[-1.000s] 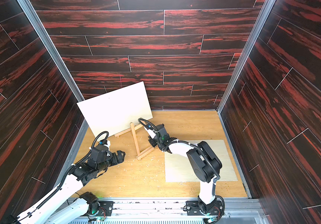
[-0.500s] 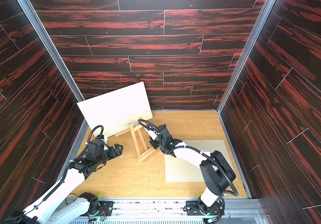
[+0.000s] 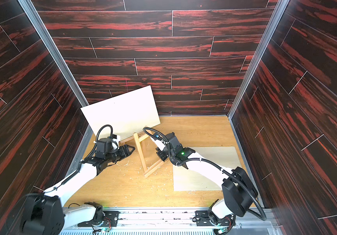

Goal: Disassemble the easel
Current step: Fold up the easel.

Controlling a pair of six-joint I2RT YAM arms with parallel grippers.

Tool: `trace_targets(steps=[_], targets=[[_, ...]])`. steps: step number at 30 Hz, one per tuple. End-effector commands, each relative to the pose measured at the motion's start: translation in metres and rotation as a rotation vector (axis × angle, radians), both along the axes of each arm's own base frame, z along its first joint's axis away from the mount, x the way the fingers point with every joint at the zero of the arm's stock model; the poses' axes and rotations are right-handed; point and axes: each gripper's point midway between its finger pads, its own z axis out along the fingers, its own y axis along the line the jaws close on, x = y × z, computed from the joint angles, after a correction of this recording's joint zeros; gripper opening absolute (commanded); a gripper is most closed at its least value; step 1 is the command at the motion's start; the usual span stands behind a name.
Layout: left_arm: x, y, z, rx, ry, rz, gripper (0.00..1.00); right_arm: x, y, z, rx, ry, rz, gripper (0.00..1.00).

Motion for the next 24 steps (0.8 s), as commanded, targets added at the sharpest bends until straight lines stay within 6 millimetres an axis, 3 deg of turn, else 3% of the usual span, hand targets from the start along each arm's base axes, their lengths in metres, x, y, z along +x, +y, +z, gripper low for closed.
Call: trace_targets(steps=[1, 6, 16, 24], targets=[[0.014, -0.029, 0.031, -0.153, -0.088, -0.122, 0.62, -0.006, 0.007, 0.061, 0.135, -0.056, 0.013, 0.13], [0.011, -0.050, 0.029, -0.241, -0.075, -0.181, 0.52, -0.009, 0.005, 0.074, 0.174, -0.054, 0.000, 0.13], [-0.023, -0.091, 0.010, -0.235, -0.021, -0.284, 0.47, -0.005, 0.008, 0.091, 0.265, -0.048, -0.043, 0.13], [-0.042, -0.098, 0.023, -0.255, -0.048, -0.298, 0.44, -0.009, 0.010, 0.069, 0.311, 0.025, -0.103, 0.13]])
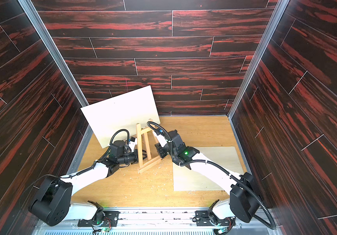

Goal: Disassemble the easel
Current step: Fold up the easel, then place the easel at the center of the board.

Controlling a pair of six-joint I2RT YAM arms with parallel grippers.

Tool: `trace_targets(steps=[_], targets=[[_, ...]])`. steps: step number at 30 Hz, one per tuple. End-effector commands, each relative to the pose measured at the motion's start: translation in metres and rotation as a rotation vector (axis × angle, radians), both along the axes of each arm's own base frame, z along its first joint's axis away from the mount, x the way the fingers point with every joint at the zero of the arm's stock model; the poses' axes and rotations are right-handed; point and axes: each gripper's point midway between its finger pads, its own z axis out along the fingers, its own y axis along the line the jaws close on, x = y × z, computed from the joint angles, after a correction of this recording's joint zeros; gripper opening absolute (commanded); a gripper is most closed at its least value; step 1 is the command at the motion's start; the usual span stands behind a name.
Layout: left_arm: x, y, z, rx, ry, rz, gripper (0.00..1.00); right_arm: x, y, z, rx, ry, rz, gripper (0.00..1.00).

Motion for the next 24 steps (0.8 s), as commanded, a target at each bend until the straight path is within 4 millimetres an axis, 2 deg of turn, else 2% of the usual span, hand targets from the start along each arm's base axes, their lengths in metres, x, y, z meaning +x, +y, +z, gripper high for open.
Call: trace_targets(steps=[1, 9, 15, 20, 24], targets=[[-0.007, 0.000, 0.020, -0.030, -0.054, 0.008, 0.44, -0.006, 0.006, 0.022, 0.129, -0.009, -0.031, 0.13], [-0.033, -0.007, -0.007, -0.010, -0.008, -0.021, 0.44, -0.040, 0.015, -0.029, 0.119, 0.101, -0.067, 0.13], [-0.049, -0.011, -0.042, 0.019, 0.049, -0.028, 0.44, -0.066, 0.013, -0.074, 0.075, 0.184, -0.107, 0.13], [-0.058, -0.004, -0.067, 0.079, 0.083, -0.007, 0.44, -0.078, 0.005, -0.102, 0.044, 0.233, -0.143, 0.13], [-0.062, 0.009, -0.087, 0.154, 0.113, 0.039, 0.43, -0.081, -0.002, -0.122, 0.033, 0.267, -0.176, 0.13]])
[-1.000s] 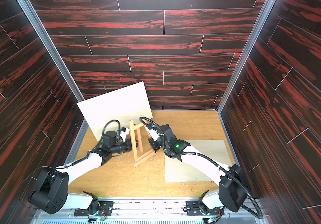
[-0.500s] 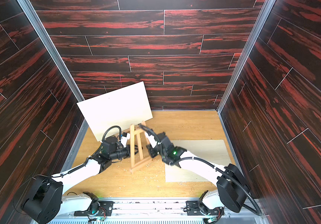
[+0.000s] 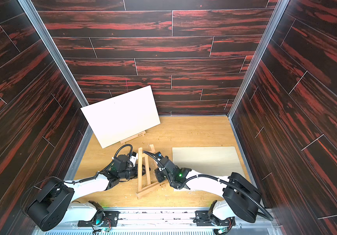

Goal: Disassemble the easel
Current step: Place the easel at the center of the board.

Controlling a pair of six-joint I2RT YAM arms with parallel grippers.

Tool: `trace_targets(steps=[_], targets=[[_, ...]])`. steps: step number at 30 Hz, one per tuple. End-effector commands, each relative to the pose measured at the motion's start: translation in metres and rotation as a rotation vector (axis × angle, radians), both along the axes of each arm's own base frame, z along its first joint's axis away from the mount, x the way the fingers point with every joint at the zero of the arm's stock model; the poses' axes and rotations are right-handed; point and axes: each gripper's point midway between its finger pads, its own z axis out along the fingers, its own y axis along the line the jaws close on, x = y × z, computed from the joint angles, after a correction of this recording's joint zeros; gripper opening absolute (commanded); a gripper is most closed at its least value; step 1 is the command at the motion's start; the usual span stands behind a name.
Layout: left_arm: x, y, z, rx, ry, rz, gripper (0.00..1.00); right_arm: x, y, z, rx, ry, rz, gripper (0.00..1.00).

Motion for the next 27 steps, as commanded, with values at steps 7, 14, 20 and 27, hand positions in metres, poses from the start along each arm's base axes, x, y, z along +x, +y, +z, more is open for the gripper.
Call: trace_targets(steps=[7, 14, 20, 27], targets=[[-0.006, 0.041, -0.027, 0.196, 0.027, 0.147, 0.41, 0.010, -0.002, -0.012, 0.080, 0.037, -0.147, 0.13], [-0.014, 0.091, -0.022, 0.372, 0.018, 0.313, 0.44, 0.012, 0.003, -0.026, 0.044, 0.087, -0.172, 0.13], [-0.020, 0.140, 0.004, 0.494, -0.071, 0.478, 0.51, 0.016, 0.010, -0.036, -0.035, 0.144, -0.197, 0.13], [-0.026, 0.149, 0.026, 0.525, -0.134, 0.460, 0.53, 0.018, 0.019, -0.059, -0.142, 0.241, -0.225, 0.14]])
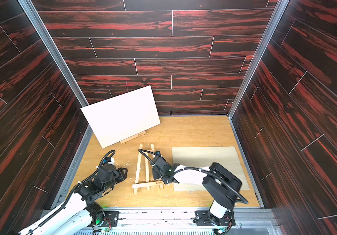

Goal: Disassemble the easel
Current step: Place the easel at the center of the board.

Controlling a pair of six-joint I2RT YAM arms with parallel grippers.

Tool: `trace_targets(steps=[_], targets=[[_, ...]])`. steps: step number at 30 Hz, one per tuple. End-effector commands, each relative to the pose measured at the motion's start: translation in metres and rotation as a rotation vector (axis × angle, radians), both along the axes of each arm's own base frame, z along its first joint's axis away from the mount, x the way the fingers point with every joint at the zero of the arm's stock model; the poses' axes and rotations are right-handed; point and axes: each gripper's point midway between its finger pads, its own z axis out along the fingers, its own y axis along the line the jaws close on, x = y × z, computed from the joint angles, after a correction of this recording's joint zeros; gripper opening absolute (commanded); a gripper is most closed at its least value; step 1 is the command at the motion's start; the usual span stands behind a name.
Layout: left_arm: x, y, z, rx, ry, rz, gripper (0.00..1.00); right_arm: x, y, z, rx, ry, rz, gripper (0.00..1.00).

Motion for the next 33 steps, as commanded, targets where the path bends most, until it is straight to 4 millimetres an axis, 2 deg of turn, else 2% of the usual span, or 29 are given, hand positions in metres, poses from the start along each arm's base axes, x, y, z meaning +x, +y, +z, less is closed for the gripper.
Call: trace_targets(steps=[1, 6, 11, 19, 23, 25, 30, 33], targets=[[-0.006, 0.011, 0.002, 0.071, 0.020, 0.002, 0.53, -0.003, 0.004, -0.015, -0.048, 0.077, -0.035, 0.15], [-0.004, 0.011, 0.009, 0.059, 0.000, 0.012, 0.53, -0.001, 0.010, -0.029, -0.113, 0.128, -0.035, 0.18], [-0.002, 0.009, 0.015, 0.060, -0.002, 0.004, 0.53, 0.001, 0.014, -0.032, -0.133, 0.139, -0.038, 0.21], [0.000, 0.003, 0.018, 0.046, 0.008, -0.011, 0.53, 0.002, 0.015, -0.024, -0.126, 0.141, -0.031, 0.44], [0.003, -0.004, 0.020, 0.023, 0.025, -0.022, 0.53, 0.005, 0.011, -0.008, -0.088, 0.135, -0.050, 0.45], [0.007, -0.011, 0.021, -0.006, 0.030, -0.023, 0.54, 0.007, 0.006, 0.007, -0.053, 0.124, -0.068, 0.49], [0.019, -0.030, 0.022, -0.063, 0.042, -0.017, 0.67, 0.012, -0.014, 0.047, 0.049, 0.102, -0.108, 0.64], [0.026, -0.049, 0.025, -0.061, 0.052, -0.041, 0.73, 0.010, -0.033, 0.060, 0.087, 0.104, -0.133, 0.70]])
